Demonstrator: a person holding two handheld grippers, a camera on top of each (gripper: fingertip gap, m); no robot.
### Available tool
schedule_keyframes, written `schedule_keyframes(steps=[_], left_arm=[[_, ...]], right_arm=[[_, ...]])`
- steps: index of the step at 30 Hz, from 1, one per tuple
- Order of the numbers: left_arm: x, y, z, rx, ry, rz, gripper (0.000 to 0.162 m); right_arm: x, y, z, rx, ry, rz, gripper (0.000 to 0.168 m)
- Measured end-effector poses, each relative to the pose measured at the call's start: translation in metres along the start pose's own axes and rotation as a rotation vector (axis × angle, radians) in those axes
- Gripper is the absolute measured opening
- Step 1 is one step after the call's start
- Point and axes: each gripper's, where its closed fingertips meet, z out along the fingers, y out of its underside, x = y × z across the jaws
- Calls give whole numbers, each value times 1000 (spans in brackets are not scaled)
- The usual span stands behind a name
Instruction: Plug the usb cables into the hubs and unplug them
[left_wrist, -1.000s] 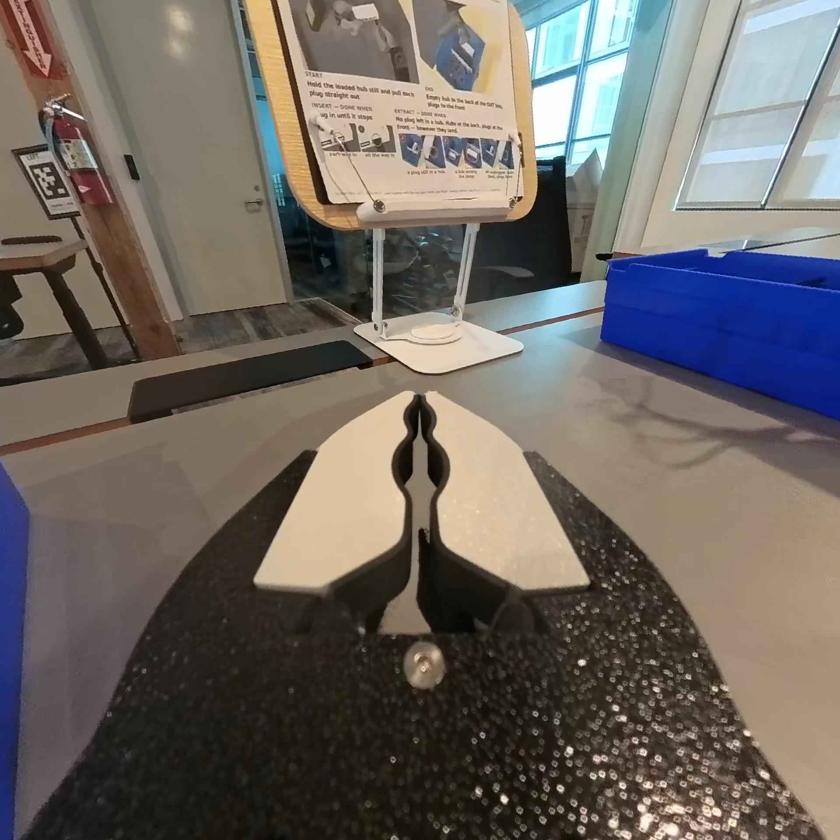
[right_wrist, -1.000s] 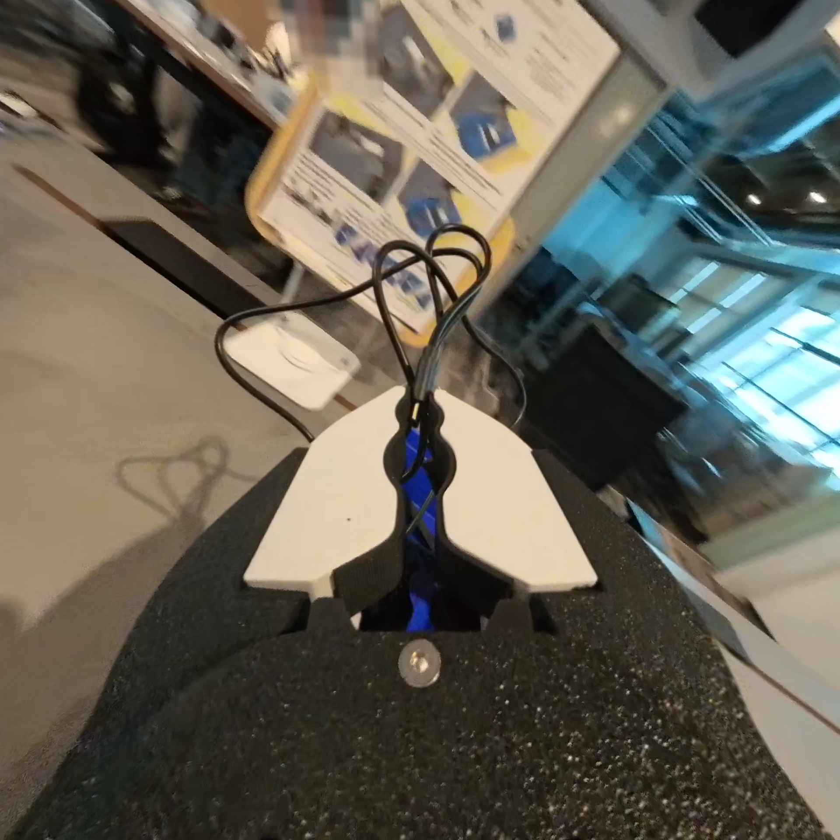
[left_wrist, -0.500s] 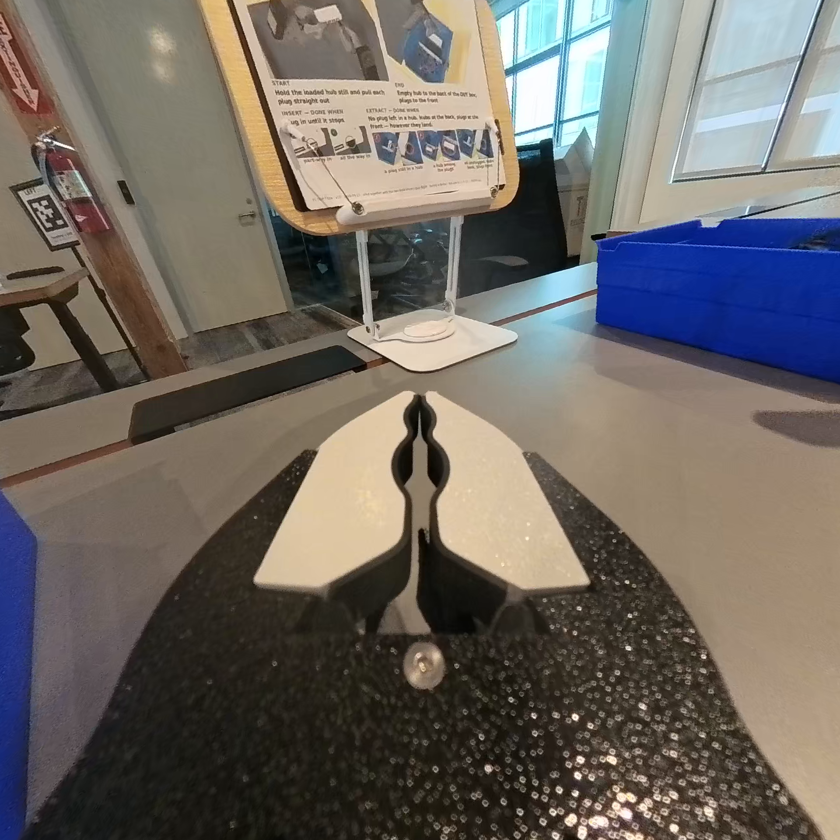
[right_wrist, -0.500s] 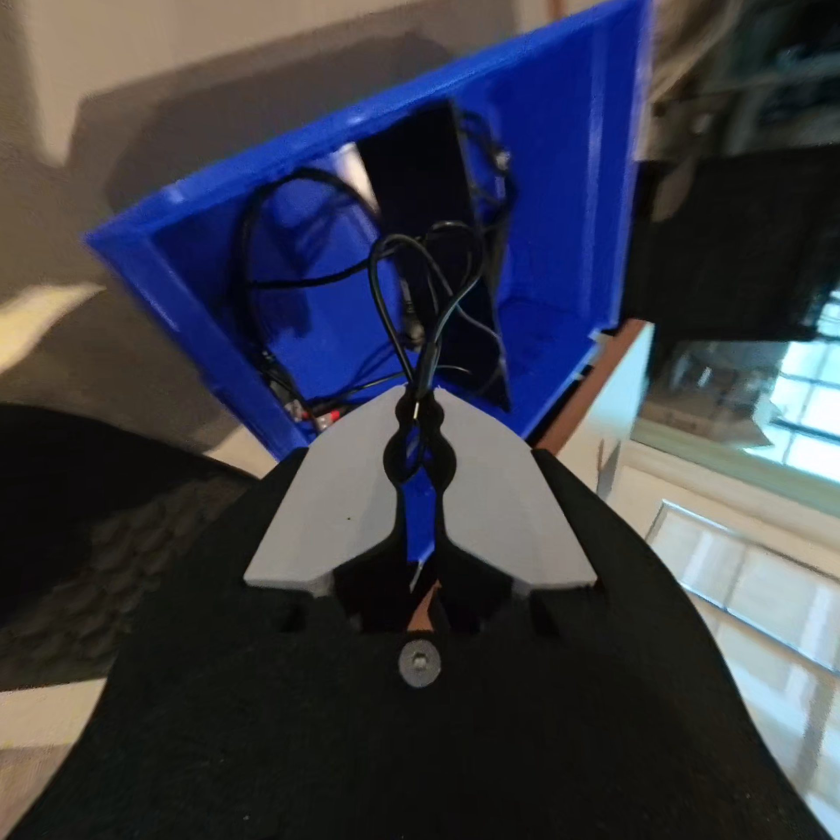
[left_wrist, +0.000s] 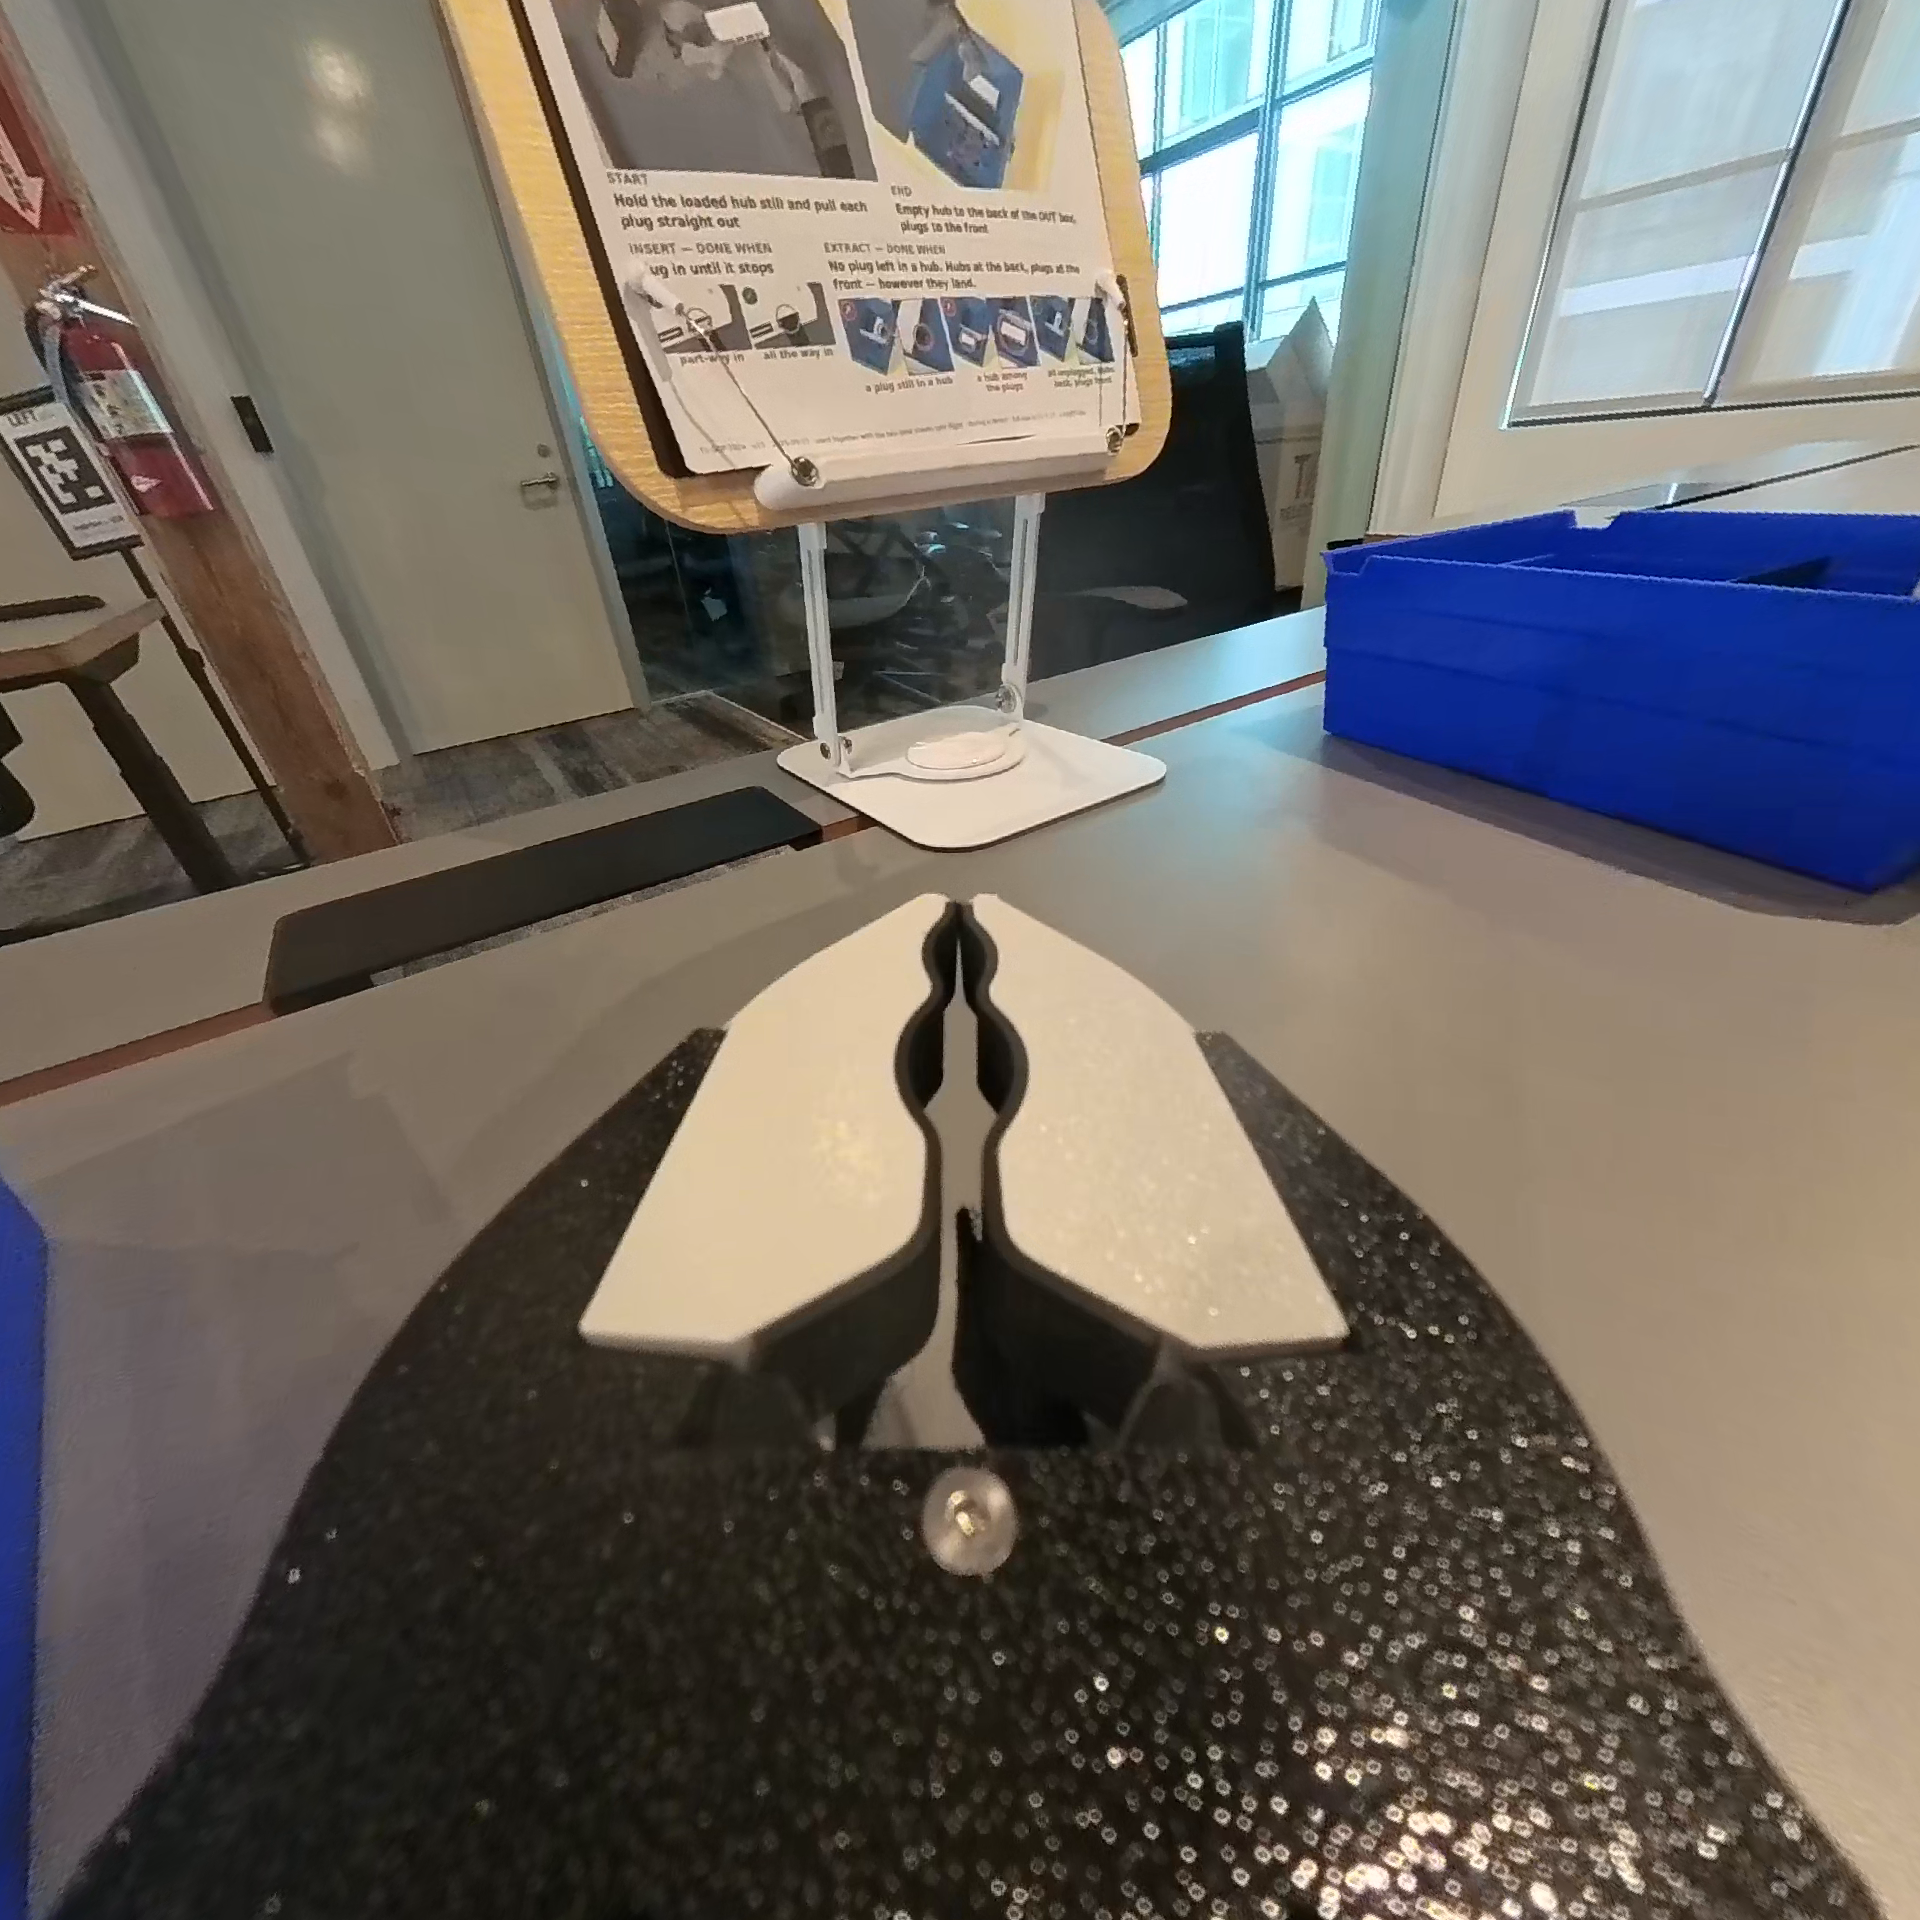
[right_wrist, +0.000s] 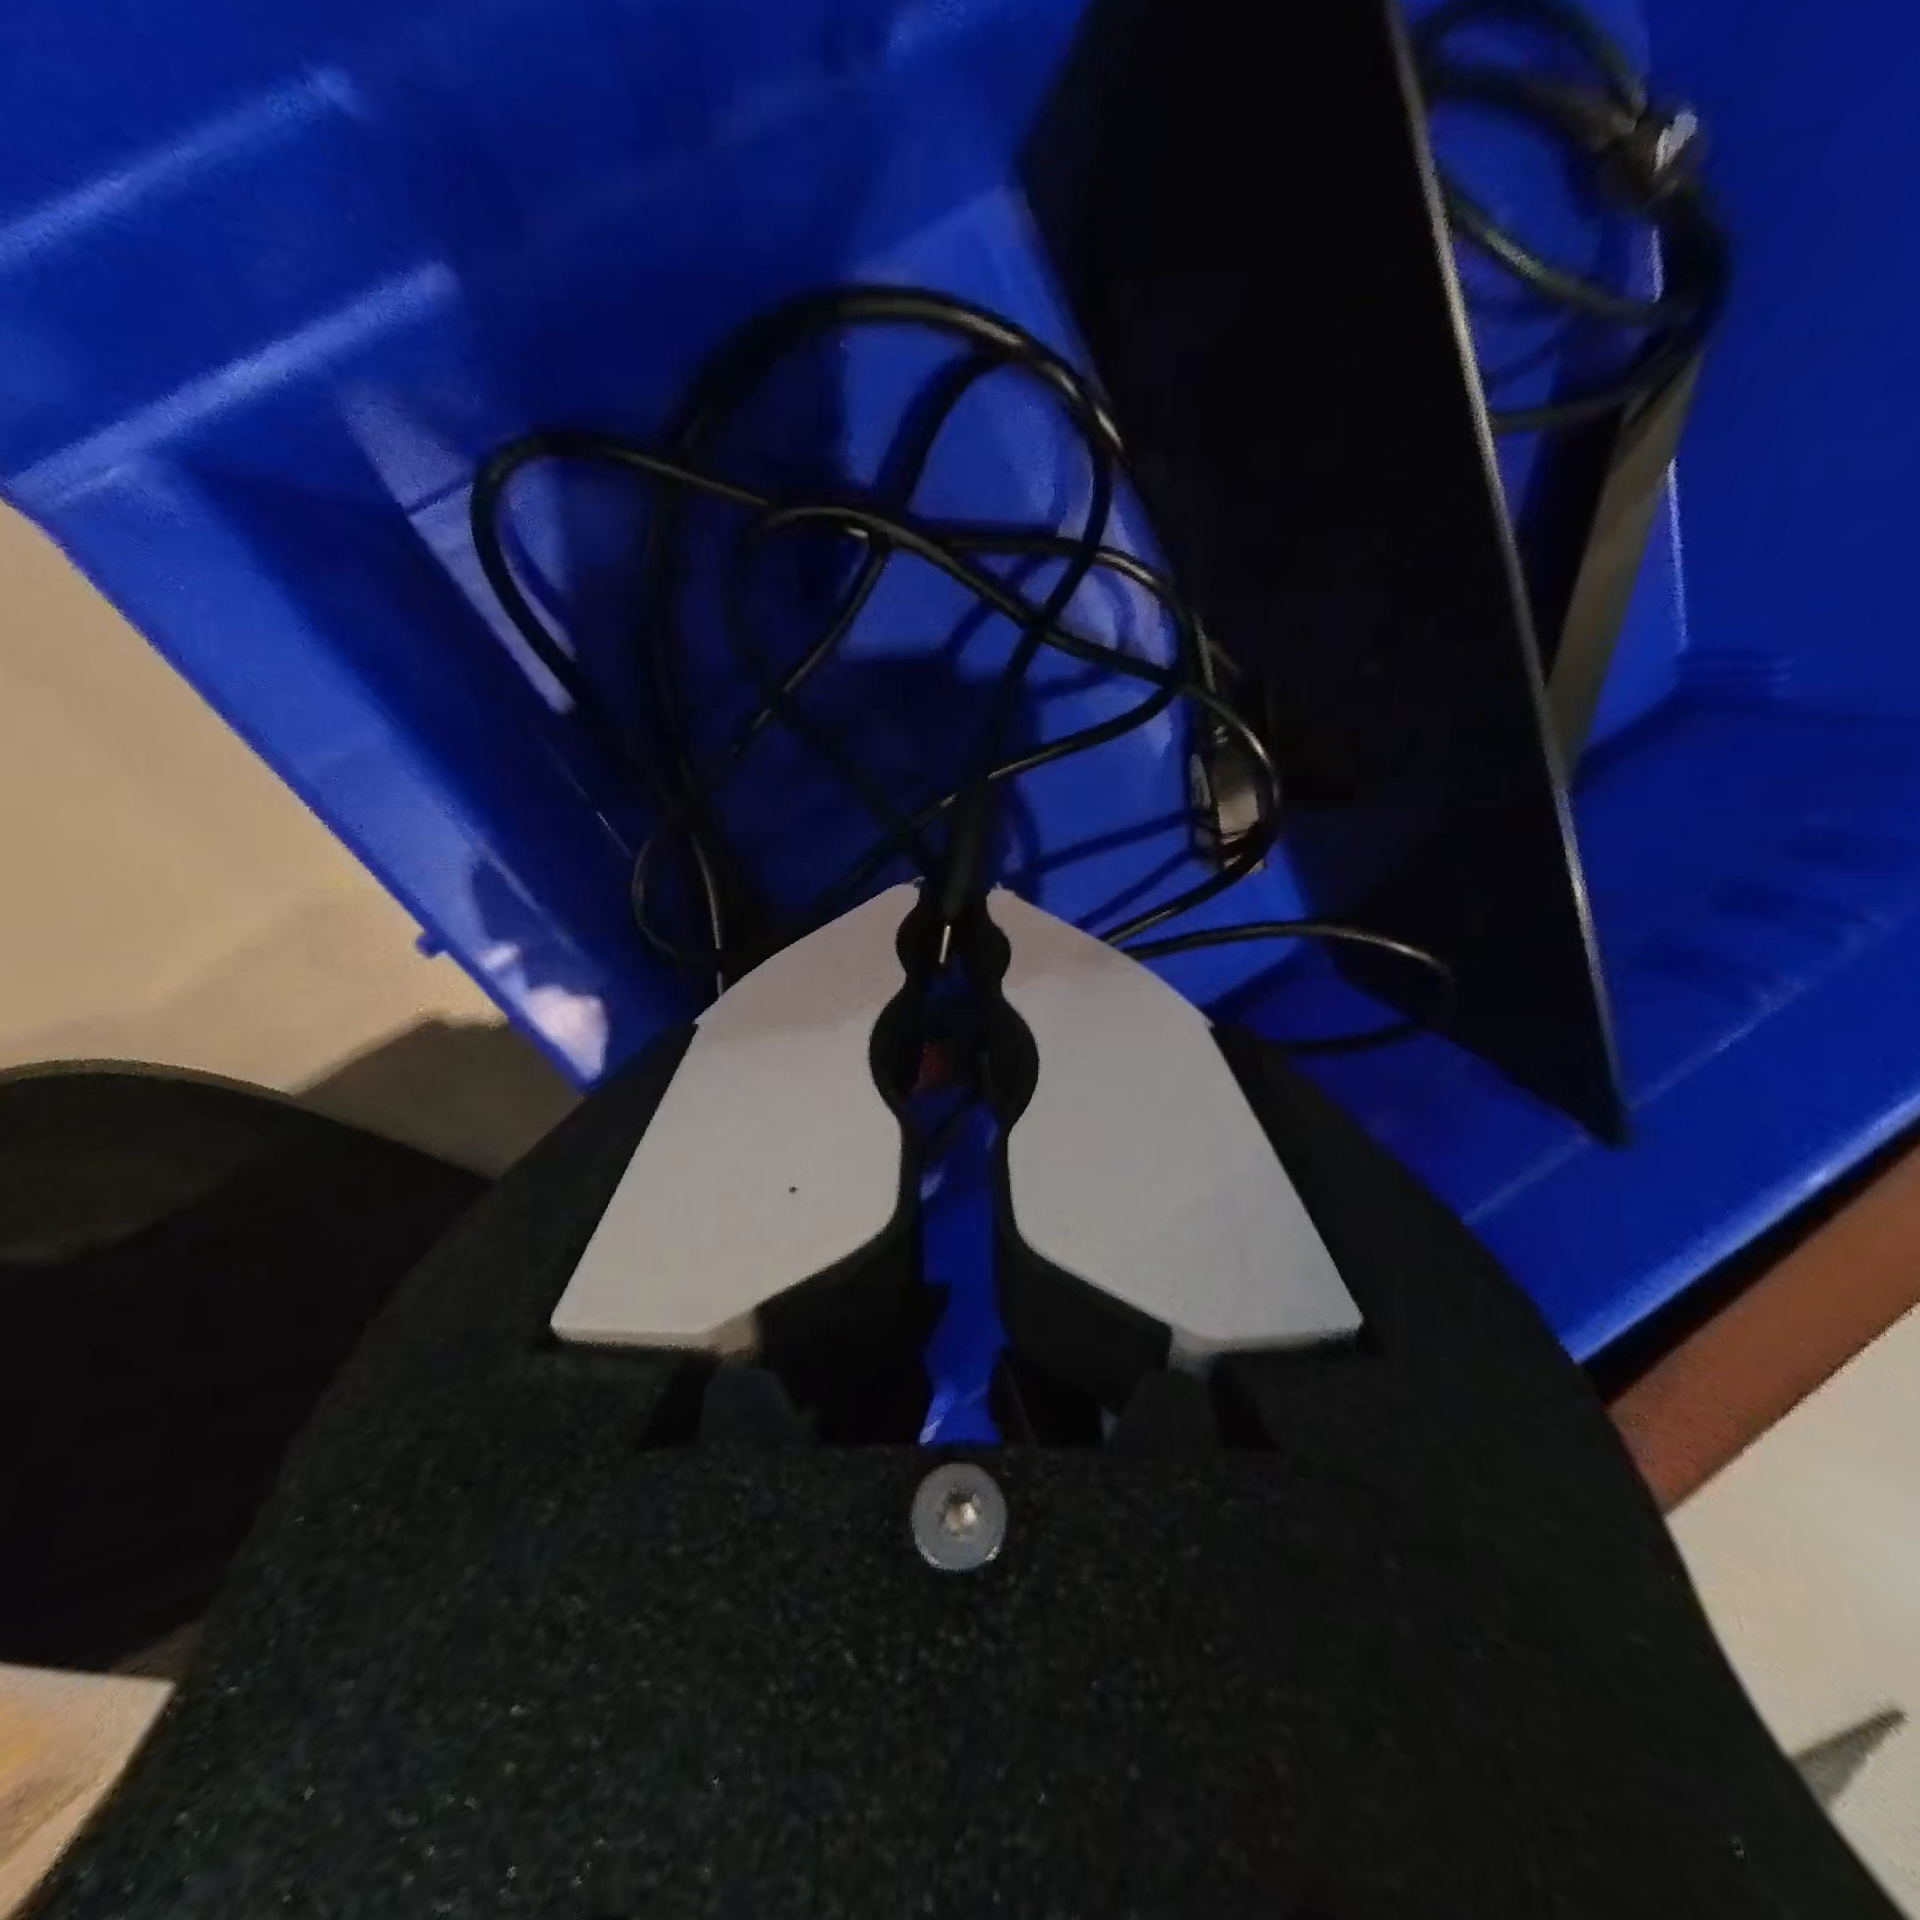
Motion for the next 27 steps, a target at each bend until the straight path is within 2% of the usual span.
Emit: schedule_keyframes(steps=[2,6,12,14,17,19,22,27], left_arm=[[1,0,0,-2,4,4,0],[2,1,0,-6,8,14,0],[5,2,1,-13,11,32,0],[6,2,1,-16,13,41,0],[8,3,1,-21,16,58,0],[9,3,1,-23,19,68,0],[10,4,1,-25,23,72,0],[10,4,1,-29,25,60,0]], right_arm=[[3,1,0,4,6,45,14],[19,-7,-12,107,96,135,53],[32,-17,-73,275,357,219,72],[8,-43,-99,419,377,210,72],[-55,-98,-123,704,313,166,70],[-96,-123,-122,806,275,136,70],[-133,-145,-109,886,278,137,74],[-156,-181,-117,1294,151,300,58]])
